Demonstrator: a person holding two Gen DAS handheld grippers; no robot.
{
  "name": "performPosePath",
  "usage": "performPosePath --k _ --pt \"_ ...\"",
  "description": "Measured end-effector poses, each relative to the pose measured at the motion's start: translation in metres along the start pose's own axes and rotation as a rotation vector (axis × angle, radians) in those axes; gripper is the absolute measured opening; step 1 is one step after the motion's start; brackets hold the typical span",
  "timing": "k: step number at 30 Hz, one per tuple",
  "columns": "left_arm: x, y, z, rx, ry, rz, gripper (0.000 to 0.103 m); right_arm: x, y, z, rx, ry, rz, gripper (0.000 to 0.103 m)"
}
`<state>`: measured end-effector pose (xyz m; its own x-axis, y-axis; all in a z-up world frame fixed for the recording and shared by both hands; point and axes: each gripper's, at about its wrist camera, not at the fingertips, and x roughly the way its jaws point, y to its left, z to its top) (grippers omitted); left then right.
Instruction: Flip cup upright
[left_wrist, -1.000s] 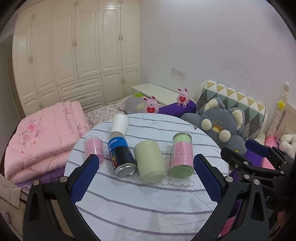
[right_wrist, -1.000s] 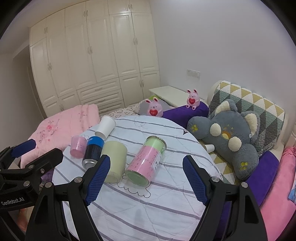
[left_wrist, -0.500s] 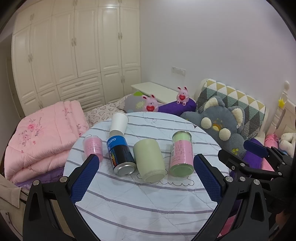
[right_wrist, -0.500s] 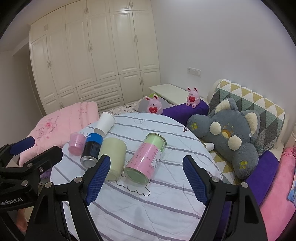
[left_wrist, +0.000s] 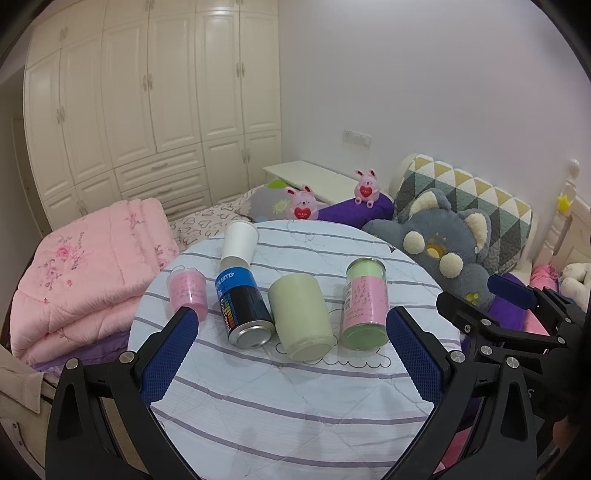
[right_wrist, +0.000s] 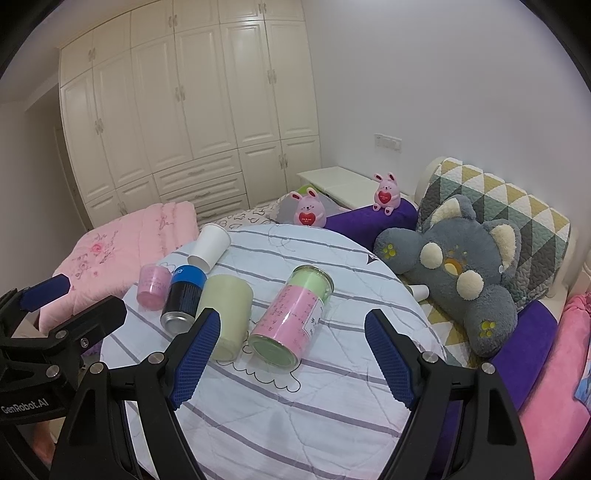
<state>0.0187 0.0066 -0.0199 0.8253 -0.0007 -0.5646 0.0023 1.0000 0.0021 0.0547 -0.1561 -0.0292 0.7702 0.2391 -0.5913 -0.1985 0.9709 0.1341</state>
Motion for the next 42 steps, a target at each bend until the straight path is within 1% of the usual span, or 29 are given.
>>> performPosePath --k 18,29,38,42 --pt "0.004 0.013 -0.007 -0.016 0.038 0.029 0.103 0.006 0.015 0.001 -0.030 0.005 0.017 0.082" --pt "0.013 0.019 -0.009 -0.029 0.071 0.035 0.103 0.013 0.015 -0.001 -0.024 0.017 0.021 0.082" --pt "0.049 0.037 -0.023 -0.082 0.186 0.039 0.103 0.031 0.008 -0.003 -0.004 0.055 0.024 0.082" --pt "0.072 0.035 -0.023 -0.112 0.240 0.011 0.103 0.043 0.003 -0.003 0.004 0.075 0.027 0.082"
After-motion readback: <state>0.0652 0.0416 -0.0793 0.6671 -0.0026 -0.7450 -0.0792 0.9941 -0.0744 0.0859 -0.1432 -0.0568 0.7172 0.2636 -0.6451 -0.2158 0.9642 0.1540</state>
